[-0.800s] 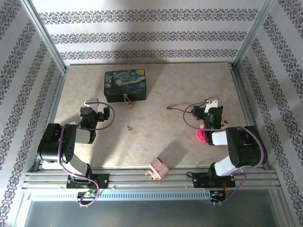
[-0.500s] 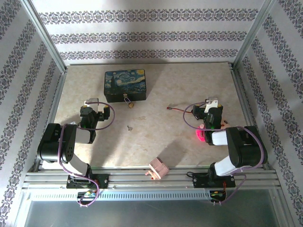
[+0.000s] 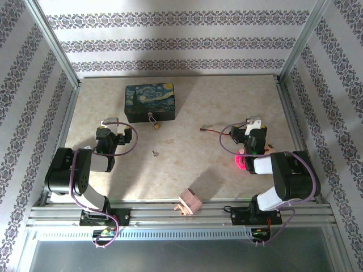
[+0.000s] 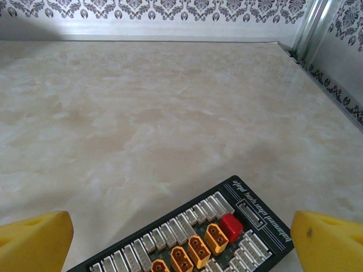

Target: Unlock a padlock with a key

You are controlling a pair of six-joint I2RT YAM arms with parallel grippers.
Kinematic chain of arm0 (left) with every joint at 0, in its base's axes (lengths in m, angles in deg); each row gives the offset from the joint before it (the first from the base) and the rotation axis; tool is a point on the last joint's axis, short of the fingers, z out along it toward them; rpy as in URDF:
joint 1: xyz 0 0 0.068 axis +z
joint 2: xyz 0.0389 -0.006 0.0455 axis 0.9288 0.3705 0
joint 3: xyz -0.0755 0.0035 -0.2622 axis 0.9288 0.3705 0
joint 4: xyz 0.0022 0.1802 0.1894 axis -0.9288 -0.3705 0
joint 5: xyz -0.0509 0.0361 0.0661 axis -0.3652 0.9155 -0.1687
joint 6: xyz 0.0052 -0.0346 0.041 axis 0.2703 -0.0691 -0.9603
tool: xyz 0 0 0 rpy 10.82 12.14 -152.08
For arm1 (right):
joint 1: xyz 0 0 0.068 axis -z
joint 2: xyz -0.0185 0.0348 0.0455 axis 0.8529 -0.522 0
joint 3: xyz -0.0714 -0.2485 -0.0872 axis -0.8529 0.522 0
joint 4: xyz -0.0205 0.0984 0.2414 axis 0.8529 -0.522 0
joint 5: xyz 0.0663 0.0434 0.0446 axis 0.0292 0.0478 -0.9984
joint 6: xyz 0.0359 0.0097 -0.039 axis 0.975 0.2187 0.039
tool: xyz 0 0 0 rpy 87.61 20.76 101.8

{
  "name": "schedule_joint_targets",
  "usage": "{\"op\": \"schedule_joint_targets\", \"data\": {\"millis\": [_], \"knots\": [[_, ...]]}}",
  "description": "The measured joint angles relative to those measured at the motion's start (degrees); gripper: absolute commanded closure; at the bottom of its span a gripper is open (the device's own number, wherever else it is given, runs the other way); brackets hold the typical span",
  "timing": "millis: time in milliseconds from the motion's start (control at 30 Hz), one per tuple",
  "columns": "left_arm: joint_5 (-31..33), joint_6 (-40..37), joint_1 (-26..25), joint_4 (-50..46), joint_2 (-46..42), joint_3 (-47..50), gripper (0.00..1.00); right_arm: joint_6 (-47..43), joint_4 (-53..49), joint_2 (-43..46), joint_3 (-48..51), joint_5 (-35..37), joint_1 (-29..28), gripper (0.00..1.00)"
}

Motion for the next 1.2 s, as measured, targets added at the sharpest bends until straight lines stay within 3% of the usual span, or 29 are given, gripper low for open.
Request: {"op": "schedule_joint_targets", "data": {"millis": [833,1200], "knots": [[1.1,0.0,0.0,0.0,-0.6,0.4,0.01,0.0,-1.2,0.0,-1.0,0.0,0.0,0.02],[6.4,2.1,0.0,-3.8,-17.5,2.4,0.01,0.4,-12.5,8.7,-5.0,3.5,-1.1,0.02]]}}
